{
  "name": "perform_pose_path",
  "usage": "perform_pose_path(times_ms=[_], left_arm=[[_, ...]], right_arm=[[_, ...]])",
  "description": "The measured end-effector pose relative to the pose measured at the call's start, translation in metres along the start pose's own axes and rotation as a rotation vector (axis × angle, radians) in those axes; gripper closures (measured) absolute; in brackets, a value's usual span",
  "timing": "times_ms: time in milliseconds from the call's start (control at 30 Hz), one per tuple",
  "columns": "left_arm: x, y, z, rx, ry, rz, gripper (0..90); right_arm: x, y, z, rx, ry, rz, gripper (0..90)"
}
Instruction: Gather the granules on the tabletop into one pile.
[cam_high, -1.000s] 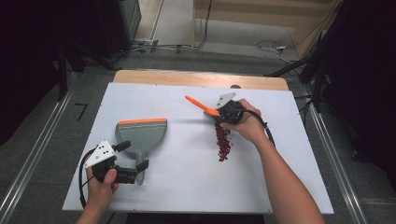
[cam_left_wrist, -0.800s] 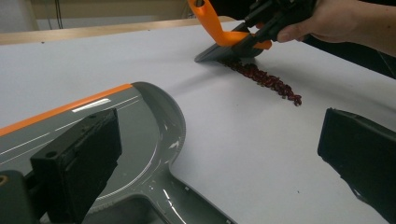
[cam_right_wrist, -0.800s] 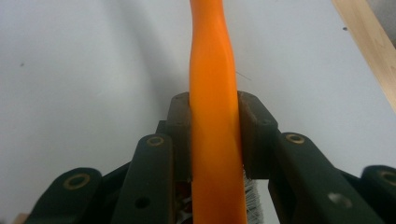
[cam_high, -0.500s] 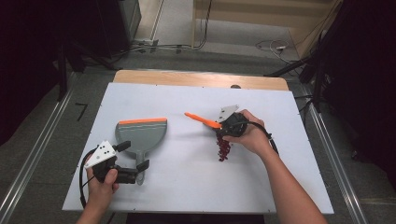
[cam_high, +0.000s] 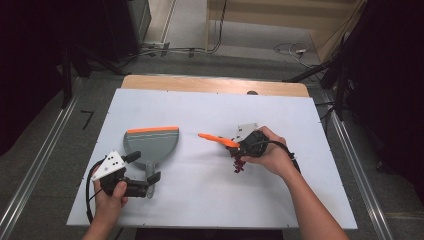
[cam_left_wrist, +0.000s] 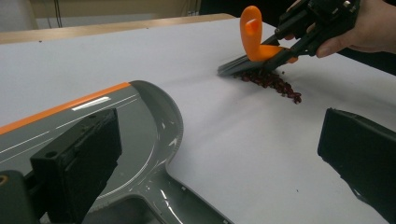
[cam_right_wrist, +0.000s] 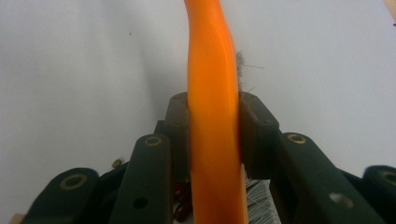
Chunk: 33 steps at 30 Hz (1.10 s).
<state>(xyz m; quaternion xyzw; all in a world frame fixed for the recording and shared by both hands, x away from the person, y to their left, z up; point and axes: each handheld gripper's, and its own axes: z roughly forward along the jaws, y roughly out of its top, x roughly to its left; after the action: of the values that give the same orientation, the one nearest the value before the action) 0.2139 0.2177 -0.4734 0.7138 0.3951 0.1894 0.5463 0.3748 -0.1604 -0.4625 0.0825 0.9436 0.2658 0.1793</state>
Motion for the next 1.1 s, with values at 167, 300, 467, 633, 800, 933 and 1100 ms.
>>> perform_pose_path(times_ms=[167, 300, 467, 633, 800, 933, 1100], left_arm=[[0.0, 0.0, 0.0, -0.001, -0.002, 0.001, 0.1], [0.0, 0.0, 0.001, -0.001, -0.003, 0.001, 0.1], [0.0, 0.0, 0.001, -0.001, -0.003, 0.0, 0.1], [-0.001, 0.0, 0.001, -0.004, -0.004, -0.001, 0.1], [-0.001, 0.001, 0.0, -0.009, -0.002, 0.002, 0.1], [0.0, 0.001, -0.001, -0.008, 0.002, 0.002, 0.1], [0.001, 0.001, -0.001, -0.009, 0.0, -0.002, 0.1]], right_arm=[[0.006, -0.002, -0.004, -0.001, 0.004, -0.002, 66.9], [0.01, -0.002, -0.007, 0.009, 0.012, -0.01, 66.9], [0.014, -0.003, -0.009, 0.009, 0.011, -0.015, 66.9], [0.015, -0.002, -0.012, 0.004, -0.012, -0.041, 67.0], [0.011, 0.003, -0.016, -0.004, -0.06, -0.06, 67.7], [0.006, 0.007, -0.026, -0.032, -0.078, -0.049, 68.0], [0.006, 0.017, -0.048, -0.055, -0.05, -0.003, 68.1]])
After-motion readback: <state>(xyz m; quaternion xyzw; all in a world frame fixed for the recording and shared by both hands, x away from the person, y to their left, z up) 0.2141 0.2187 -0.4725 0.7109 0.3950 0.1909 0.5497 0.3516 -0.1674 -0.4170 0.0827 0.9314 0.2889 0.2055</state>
